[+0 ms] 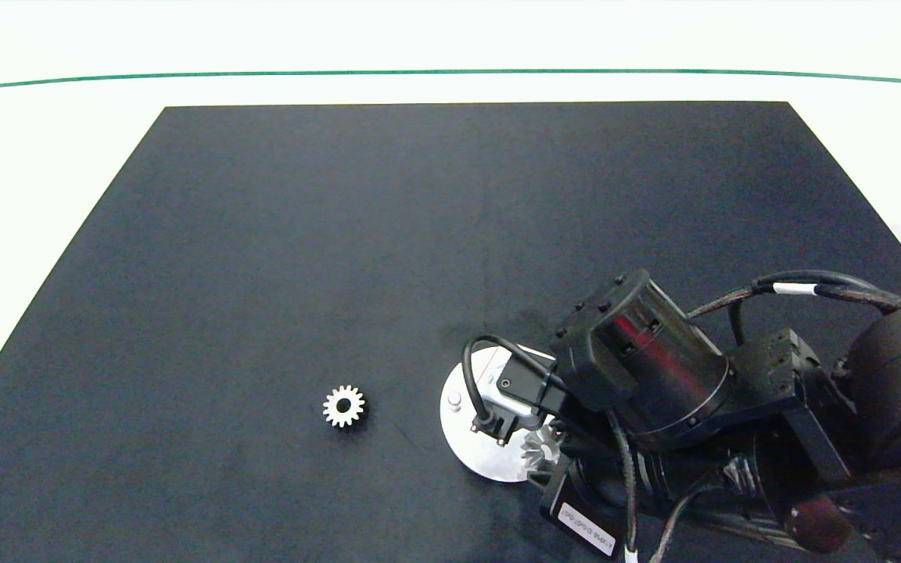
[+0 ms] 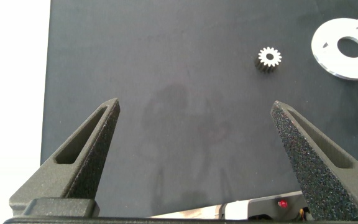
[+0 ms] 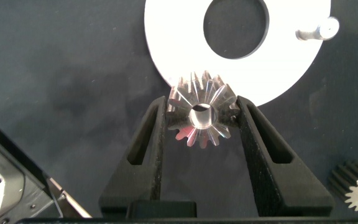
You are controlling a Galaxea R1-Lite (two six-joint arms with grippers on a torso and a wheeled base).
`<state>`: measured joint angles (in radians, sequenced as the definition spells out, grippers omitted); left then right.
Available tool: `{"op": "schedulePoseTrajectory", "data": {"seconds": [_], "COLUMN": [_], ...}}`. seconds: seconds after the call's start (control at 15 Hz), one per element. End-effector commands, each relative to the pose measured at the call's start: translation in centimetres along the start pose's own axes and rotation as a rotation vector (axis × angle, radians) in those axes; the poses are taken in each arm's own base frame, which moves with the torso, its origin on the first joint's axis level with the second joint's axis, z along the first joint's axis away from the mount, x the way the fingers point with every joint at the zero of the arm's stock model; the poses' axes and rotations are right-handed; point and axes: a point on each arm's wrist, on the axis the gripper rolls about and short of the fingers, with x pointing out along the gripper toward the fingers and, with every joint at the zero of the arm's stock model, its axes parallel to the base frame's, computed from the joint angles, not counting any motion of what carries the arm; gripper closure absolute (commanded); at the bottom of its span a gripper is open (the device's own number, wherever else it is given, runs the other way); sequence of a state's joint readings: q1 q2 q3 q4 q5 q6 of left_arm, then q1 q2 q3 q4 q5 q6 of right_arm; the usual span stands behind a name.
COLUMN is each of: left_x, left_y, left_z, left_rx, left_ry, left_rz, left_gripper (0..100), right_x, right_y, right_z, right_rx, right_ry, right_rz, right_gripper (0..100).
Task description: Install three planetary gears onto the carrier pins
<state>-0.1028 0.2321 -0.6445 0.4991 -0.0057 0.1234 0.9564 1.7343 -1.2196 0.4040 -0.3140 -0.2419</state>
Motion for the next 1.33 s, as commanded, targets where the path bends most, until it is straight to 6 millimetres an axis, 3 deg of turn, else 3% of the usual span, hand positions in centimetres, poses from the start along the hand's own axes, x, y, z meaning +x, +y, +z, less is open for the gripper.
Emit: {"op": "schedulePoseTrajectory", "data": {"seconds": [0.07, 1.33], "left_x": [0.0, -0.3], "left_y": [0.0, 0.0], "left_z": [0.0, 0.3], "left_rx": [0.001, 0.004], "left_ry": [0.001, -0.015], "left_rz": [0.0, -0.003], "left_gripper": [0, 0], "right_x": [0.3, 1.2], "right_y": [0.0, 0.2], "right_z": [0.0, 0.1], "right_rx": [-0.003, 0.0], "right_ry": [0.011, 0.023], "right_rz": [-0.004, -0.005], "right_gripper": [81, 81]}}
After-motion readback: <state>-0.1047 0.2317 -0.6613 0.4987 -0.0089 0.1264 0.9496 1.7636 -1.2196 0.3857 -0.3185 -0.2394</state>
